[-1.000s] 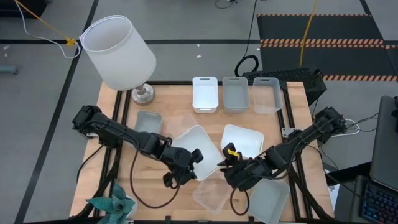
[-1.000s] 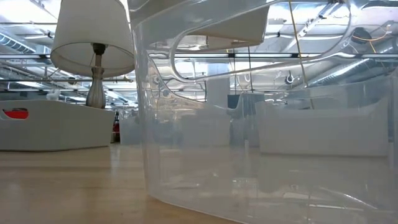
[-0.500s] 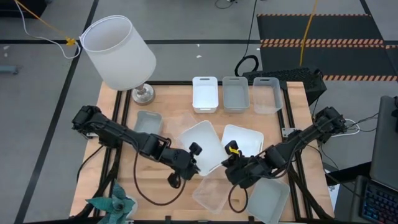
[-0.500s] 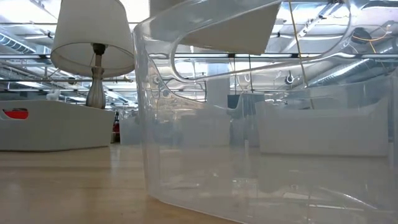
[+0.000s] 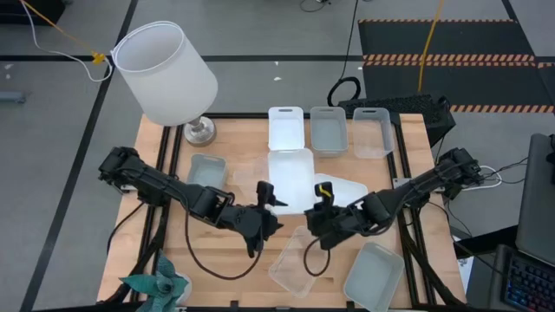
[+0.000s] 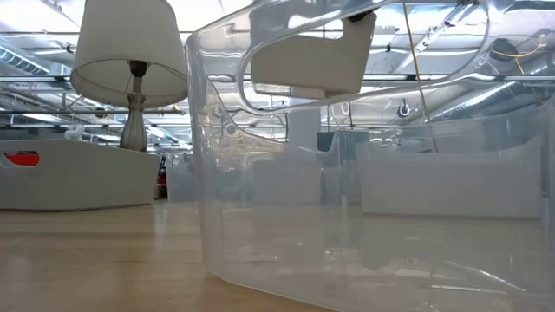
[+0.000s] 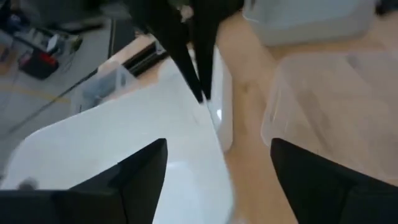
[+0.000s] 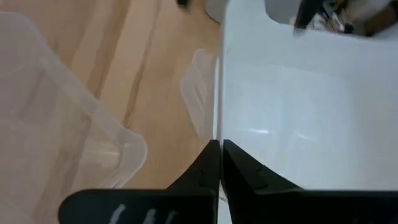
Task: Stack baskets by color
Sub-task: Stack the bottom white bin on top of the top white bin
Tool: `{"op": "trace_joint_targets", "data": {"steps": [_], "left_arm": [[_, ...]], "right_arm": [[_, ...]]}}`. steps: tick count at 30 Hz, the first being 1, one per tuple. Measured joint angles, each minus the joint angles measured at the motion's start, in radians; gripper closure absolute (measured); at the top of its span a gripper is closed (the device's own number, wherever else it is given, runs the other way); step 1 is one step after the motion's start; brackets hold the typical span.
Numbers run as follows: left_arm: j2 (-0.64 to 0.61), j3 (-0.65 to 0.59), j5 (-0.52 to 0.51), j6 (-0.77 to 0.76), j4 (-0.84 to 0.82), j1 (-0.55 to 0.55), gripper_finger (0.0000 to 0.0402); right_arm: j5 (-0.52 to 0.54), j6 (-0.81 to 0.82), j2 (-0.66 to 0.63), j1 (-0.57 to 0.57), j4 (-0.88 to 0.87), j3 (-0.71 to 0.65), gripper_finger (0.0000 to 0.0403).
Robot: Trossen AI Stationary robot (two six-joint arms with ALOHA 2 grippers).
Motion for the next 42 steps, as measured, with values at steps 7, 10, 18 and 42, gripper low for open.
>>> {"op": "trace_joint_targets", "data": {"steps": [7,10,18,42], "left_arm": [[-0.003,0.1,-0.12,-0.206,-0.099,-0.004,0.0142],[0.0,0.1,-0.108,-0.239,-0.187,-0.007,0.0173],[0.061,0.099,-0.103,-0.23,-0.271,0.028,0.022],[0.128,0.092,0.087,-0.099,-0.265,0.118,0.0313]], "right_arm": [[-0.003,0.086,0.0,-0.038,-0.004,0.0,0.0402],[-0.007,0.102,0.0,-0.045,-0.005,0.0,0.0402],[-0.035,0.125,0.0,-0.052,-0.007,0.0,0.0399],[-0.036,0.123,0.0,-0.055,-0.036,0.0,0.0396]]}}
